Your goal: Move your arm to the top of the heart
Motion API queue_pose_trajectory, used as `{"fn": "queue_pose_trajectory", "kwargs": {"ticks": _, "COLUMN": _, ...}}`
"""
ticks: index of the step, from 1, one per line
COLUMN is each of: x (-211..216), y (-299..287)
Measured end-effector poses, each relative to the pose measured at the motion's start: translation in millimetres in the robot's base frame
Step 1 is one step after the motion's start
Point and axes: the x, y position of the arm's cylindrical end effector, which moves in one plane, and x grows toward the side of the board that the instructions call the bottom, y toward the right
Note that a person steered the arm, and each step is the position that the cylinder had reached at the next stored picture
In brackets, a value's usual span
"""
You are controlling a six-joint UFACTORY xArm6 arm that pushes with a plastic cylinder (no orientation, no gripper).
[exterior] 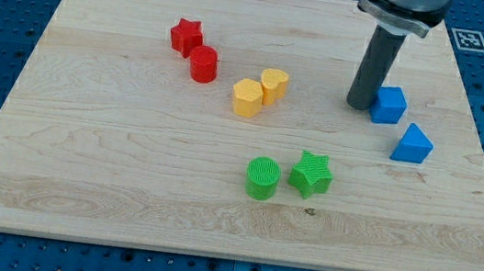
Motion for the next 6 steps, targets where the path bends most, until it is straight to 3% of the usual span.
{"fn": "queue_pose_trajectory", "kwargs": {"ticks": 2, "x": -16, "y": -11}}
{"fn": "queue_pose_trajectory", "kwargs": {"ticks": 5, "x": -114, "y": -143}}
{"fn": "queue_pose_trajectory", "kwargs": {"ticks": 6, "x": -121, "y": -220}}
